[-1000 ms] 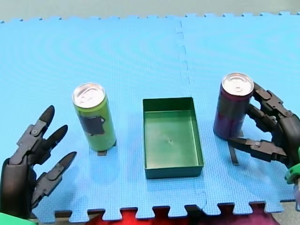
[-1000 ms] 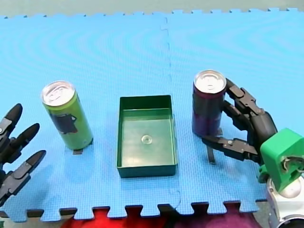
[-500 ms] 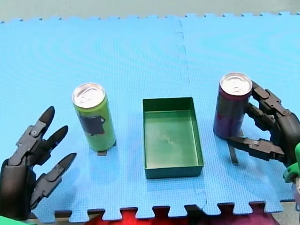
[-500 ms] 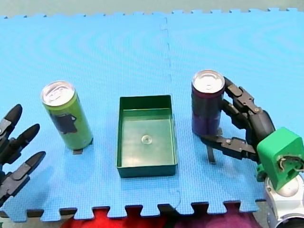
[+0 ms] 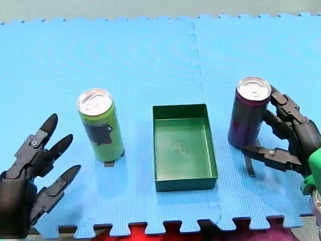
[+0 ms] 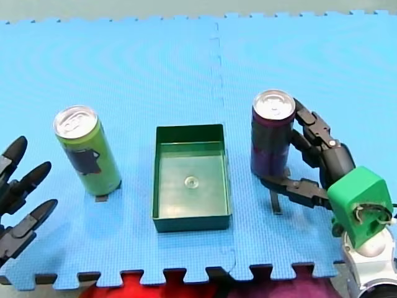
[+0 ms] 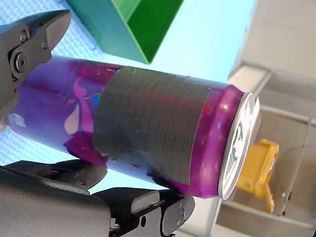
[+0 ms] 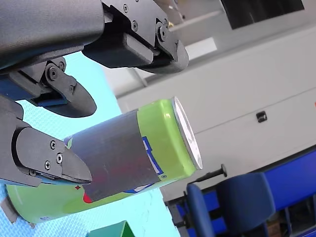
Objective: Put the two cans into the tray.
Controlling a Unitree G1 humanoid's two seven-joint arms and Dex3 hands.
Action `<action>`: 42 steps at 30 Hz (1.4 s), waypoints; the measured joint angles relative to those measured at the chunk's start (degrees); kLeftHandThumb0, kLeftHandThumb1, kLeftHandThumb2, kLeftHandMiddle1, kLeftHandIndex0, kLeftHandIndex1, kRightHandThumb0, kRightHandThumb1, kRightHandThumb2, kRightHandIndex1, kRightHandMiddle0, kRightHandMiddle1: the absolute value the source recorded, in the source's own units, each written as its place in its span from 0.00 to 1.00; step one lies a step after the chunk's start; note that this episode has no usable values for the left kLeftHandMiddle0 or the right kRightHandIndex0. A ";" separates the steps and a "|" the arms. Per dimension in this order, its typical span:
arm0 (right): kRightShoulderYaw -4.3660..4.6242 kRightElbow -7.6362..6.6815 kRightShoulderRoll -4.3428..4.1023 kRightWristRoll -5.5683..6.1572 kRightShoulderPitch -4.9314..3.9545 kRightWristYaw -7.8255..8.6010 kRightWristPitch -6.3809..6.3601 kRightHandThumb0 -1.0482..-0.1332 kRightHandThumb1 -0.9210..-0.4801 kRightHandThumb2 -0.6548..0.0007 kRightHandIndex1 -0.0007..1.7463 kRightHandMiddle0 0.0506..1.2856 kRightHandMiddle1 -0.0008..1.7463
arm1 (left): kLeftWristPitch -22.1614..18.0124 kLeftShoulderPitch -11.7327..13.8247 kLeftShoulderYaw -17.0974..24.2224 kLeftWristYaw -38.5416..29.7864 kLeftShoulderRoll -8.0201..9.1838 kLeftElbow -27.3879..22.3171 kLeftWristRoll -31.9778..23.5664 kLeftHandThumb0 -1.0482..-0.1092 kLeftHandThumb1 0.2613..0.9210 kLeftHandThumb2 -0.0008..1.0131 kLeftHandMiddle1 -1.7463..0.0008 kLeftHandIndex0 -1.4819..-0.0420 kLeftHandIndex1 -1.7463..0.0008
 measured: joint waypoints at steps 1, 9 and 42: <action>0.07 0.00 -0.01 -0.13 -0.04 -0.23 0.05 0.31 0.65 1.00 0.00 0.19 0.00 | 0.00 0.01 0.01 -0.12 0.01 -0.03 -0.11 0.00 1.00 0.08 1.00 0.73 1.00; 0.39 0.27 -0.04 -0.52 -0.64 -0.90 0.88 0.26 0.63 0.99 0.00 0.19 0.00 | -0.24 0.08 0.11 -0.93 0.10 -0.03 -0.60 0.00 1.00 0.08 1.00 0.73 1.00; -0.69 3.04 0.24 0.99 -2.66 0.68 3.42 0.20 0.58 1.00 0.00 0.19 0.00 | -0.46 0.62 0.64 -1.65 0.11 -0.62 -1.14 0.00 1.00 0.08 1.00 0.73 1.00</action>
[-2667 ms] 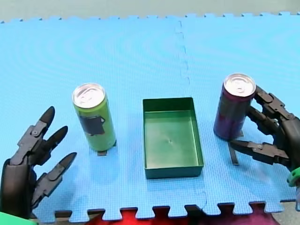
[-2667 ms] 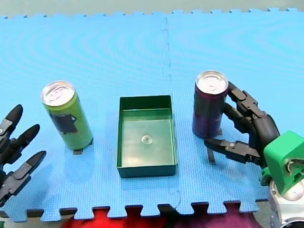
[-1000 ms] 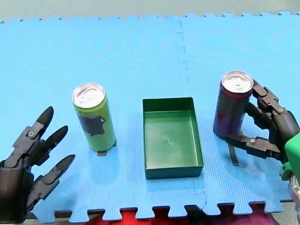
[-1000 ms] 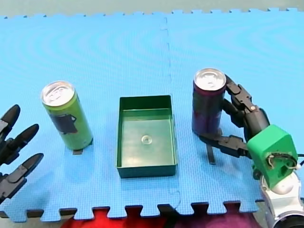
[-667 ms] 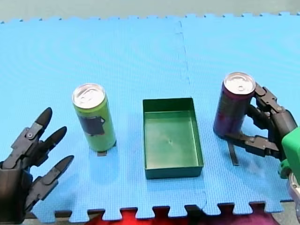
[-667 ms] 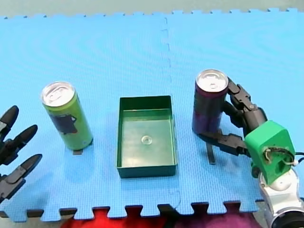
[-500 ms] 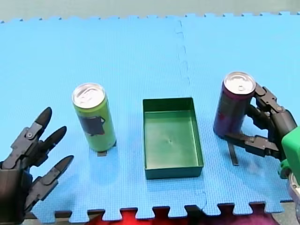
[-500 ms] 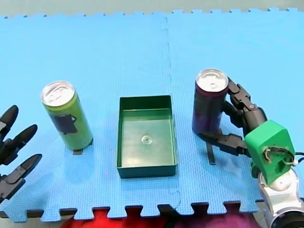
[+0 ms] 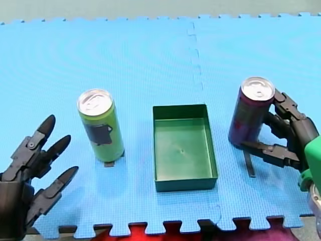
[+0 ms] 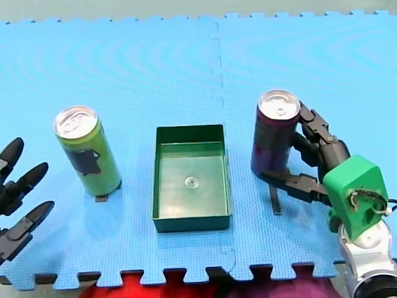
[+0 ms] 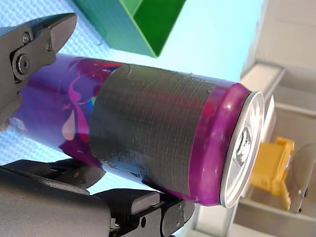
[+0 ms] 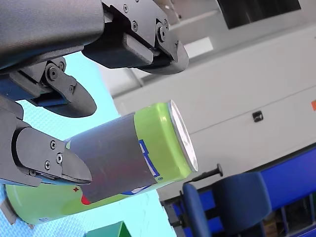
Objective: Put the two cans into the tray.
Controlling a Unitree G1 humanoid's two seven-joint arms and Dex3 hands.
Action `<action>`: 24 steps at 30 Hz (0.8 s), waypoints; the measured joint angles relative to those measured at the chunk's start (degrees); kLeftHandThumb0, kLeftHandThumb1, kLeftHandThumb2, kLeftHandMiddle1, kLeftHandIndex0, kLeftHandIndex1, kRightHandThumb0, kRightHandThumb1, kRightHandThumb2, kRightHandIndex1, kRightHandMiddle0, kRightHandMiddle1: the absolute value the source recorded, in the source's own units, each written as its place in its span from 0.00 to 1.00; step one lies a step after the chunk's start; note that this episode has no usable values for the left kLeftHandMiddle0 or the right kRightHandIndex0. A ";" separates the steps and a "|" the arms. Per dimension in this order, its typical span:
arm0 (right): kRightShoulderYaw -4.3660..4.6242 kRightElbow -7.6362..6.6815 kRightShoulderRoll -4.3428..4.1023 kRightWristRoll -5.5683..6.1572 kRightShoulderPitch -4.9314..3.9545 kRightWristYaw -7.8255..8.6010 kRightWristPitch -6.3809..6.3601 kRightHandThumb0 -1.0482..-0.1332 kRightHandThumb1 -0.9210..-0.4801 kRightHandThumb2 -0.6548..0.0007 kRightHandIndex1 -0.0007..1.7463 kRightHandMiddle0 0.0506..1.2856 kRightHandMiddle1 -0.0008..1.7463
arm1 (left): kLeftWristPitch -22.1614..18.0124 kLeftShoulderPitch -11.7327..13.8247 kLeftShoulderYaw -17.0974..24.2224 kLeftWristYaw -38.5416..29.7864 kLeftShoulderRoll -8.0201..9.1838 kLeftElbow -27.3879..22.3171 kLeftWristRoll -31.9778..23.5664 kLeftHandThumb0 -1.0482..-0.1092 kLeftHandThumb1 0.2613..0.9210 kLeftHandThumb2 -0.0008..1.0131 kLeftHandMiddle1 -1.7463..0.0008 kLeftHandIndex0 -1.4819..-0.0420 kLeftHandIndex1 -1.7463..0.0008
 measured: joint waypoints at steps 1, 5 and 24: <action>-0.07 0.08 0.00 0.07 -0.05 0.08 0.15 0.20 0.58 1.00 0.00 0.19 0.00 | 0.00 0.01 0.01 0.00 0.00 0.00 -0.01 0.00 1.00 0.08 1.00 0.73 1.00; -0.50 0.65 0.03 0.37 -0.44 0.38 0.82 0.21 0.59 1.00 0.00 0.19 0.00 | 0.04 0.04 0.05 0.06 -0.04 -0.02 -0.01 0.00 1.00 0.08 1.00 0.72 1.00; -7.71 1.10 2.75 9.30 -1.55 8.76 4.69 0.29 0.65 1.00 0.01 0.22 0.01 | 0.39 0.21 0.07 0.38 -0.12 -0.37 0.27 0.00 1.00 0.09 1.00 0.72 1.00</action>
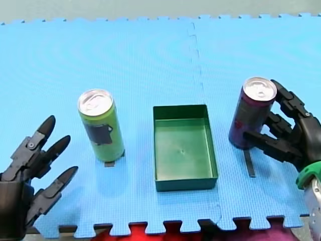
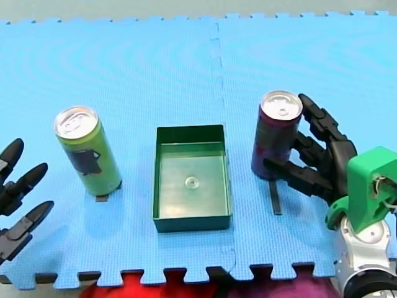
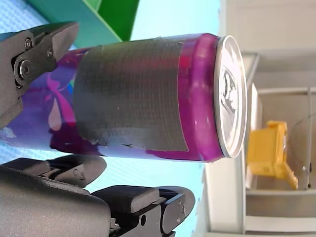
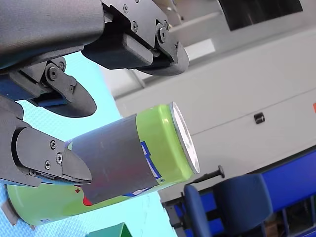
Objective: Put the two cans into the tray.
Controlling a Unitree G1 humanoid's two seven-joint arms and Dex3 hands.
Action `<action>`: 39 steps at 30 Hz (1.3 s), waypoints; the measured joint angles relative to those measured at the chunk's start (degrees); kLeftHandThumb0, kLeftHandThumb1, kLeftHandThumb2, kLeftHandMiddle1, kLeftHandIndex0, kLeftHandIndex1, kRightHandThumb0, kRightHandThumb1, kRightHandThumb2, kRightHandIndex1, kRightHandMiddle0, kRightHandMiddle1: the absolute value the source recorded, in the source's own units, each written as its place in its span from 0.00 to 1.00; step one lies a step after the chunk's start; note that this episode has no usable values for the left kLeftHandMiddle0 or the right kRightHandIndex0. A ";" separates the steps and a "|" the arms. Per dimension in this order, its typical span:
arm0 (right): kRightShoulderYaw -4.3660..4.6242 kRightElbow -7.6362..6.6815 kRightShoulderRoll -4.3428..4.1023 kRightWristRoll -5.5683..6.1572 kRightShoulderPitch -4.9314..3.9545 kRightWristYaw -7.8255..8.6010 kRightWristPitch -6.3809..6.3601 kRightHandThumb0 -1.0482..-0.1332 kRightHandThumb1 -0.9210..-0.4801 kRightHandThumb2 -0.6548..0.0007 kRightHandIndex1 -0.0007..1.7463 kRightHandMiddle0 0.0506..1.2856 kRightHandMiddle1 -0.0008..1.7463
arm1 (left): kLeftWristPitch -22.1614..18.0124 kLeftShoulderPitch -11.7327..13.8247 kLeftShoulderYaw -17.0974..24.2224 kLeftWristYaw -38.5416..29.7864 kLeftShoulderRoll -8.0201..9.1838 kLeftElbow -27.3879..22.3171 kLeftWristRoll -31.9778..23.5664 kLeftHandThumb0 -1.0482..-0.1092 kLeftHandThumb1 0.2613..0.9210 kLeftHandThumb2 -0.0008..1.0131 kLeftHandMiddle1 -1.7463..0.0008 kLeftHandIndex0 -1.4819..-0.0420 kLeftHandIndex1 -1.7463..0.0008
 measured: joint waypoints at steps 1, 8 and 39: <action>-0.12 -0.01 0.04 0.13 0.00 0.28 0.00 0.29 0.66 1.00 0.01 0.22 0.01 | 0.00 0.00 0.00 -0.01 0.00 0.00 0.00 0.00 1.00 0.09 1.00 0.72 1.00; -0.70 -0.06 0.28 0.33 -0.01 1.22 -0.04 0.30 0.66 1.00 0.01 0.23 0.01 | 0.00 0.00 0.07 -0.12 0.01 0.01 -0.13 0.00 1.00 0.09 1.00 0.72 1.00; 0.87 0.20 1.13 -2.15 -0.53 0.35 -0.58 0.26 0.61 0.99 0.00 0.25 0.00 | -0.06 -0.31 0.27 0.04 0.04 0.33 0.25 0.00 1.00 0.10 1.00 0.72 1.00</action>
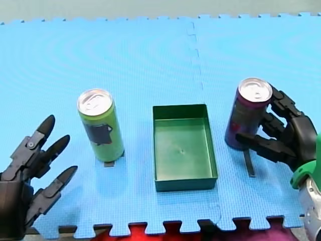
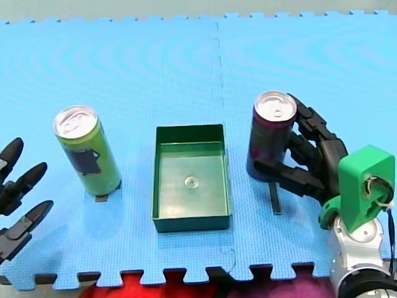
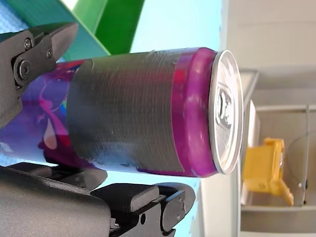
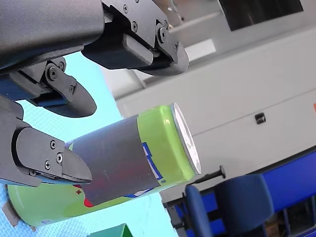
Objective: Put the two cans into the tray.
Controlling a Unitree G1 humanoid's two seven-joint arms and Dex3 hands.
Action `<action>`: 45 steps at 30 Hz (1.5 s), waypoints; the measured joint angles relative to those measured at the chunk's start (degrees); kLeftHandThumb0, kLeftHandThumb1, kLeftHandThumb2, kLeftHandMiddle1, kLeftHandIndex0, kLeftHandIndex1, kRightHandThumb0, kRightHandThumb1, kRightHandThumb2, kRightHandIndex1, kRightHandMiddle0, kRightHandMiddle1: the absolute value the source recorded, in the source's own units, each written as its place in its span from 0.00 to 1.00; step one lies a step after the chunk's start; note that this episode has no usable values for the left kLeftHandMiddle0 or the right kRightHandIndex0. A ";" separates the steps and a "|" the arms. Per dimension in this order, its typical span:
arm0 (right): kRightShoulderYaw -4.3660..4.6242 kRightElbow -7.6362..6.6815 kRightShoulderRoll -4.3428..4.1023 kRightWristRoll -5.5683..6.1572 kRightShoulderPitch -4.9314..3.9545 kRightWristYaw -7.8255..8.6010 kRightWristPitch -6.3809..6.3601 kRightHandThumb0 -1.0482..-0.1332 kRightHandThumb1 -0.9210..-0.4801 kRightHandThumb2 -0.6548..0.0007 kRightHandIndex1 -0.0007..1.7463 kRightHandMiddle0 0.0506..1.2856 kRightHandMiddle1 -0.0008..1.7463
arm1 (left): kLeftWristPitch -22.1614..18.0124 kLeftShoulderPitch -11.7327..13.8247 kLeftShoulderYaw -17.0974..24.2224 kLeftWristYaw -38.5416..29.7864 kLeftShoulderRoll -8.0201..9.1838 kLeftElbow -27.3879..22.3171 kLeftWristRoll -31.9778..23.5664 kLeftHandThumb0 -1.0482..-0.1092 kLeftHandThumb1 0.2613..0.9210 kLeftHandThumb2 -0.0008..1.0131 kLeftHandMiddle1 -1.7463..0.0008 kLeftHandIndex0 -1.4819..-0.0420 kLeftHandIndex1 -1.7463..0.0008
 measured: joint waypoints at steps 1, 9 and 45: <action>0.03 0.00 0.00 -0.04 0.00 -0.05 0.00 0.26 0.61 1.00 0.00 0.25 0.00 | -0.03 0.00 0.00 -0.01 0.00 -0.01 -0.01 0.00 1.00 0.10 1.00 0.72 1.00; 0.49 0.04 -0.03 -0.69 -0.08 -0.88 -0.05 0.24 0.60 1.00 0.00 0.25 0.00 | -0.08 0.19 0.00 -0.27 0.00 -0.47 -0.37 0.00 1.00 0.10 1.00 0.72 1.00; 0.52 1.32 -0.04 -1.96 -3.29 -3.72 1.33 0.27 0.60 1.00 0.00 0.25 0.00 | 2.92 2.16 0.12 -1.19 -0.27 -4.75 -1.60 0.00 1.00 0.11 1.00 0.71 1.00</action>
